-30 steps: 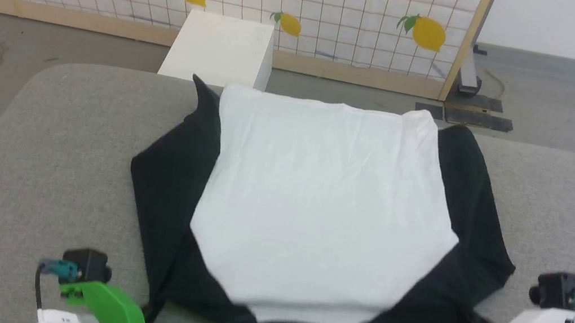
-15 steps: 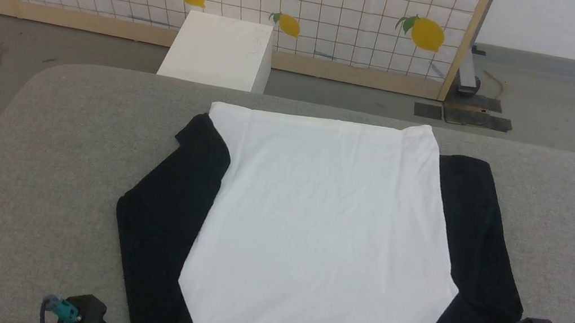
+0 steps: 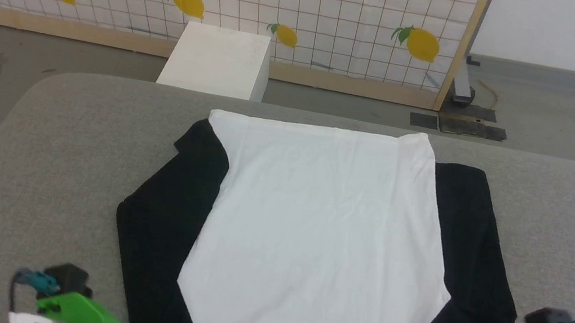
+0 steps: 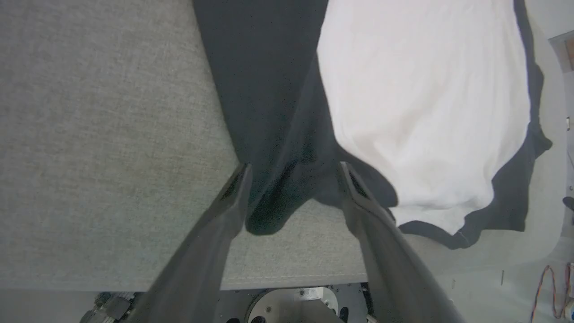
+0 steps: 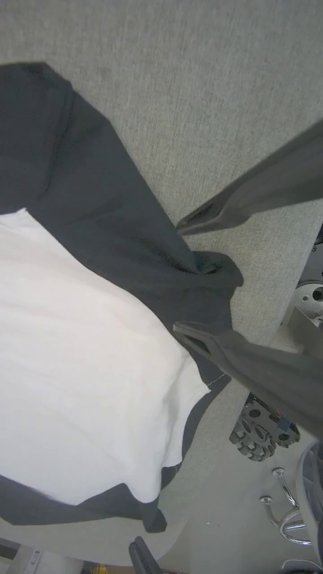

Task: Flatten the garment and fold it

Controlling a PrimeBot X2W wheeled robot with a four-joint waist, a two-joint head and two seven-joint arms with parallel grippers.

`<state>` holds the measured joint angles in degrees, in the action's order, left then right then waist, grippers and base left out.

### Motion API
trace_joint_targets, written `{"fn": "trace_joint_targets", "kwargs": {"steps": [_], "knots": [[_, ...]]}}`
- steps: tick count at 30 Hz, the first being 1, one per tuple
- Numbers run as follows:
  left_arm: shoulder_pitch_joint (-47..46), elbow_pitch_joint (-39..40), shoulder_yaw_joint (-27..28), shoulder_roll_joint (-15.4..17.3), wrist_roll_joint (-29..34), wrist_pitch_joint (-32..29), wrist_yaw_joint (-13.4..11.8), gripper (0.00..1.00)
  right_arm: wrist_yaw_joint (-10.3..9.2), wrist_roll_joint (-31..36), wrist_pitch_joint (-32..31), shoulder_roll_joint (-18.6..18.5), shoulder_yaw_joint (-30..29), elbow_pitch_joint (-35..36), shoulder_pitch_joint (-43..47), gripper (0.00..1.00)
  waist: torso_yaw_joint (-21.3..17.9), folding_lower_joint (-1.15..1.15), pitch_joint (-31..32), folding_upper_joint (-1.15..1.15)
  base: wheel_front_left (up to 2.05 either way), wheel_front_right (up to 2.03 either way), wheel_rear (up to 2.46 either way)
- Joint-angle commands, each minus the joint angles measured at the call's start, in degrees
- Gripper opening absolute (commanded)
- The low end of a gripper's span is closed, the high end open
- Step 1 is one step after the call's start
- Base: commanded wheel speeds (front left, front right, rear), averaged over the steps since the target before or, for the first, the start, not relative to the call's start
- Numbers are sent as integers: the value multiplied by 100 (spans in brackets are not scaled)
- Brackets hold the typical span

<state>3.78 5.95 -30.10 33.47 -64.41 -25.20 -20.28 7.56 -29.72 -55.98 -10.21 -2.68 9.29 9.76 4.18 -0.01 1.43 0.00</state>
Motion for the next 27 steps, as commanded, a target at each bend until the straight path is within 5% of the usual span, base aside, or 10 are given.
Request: {"fn": "trace_joint_targets", "kwargs": {"steps": [1,6,17,27], "knots": [[16,172,180,5,-198,96,-33,100,-8,-96,33,53,-147,129,-140,100,-37,1,43,0,0,0,0],[145,701,881,110,-420,558,-22,100,-8,-186,187,185,-819,450,-469,100,-62,1,48,0,0,0,0],[-421,268,2116,-58,1174,3798,743,100,-8,993,1242,254,-1681,-176,-2351,100,-20,1,-768,0,0,0,0],[-975,65,2823,-722,2537,4017,1430,100,-8,2019,899,234,-1880,-1271,-4348,100,171,1,-2095,0,0,0,0]]}}
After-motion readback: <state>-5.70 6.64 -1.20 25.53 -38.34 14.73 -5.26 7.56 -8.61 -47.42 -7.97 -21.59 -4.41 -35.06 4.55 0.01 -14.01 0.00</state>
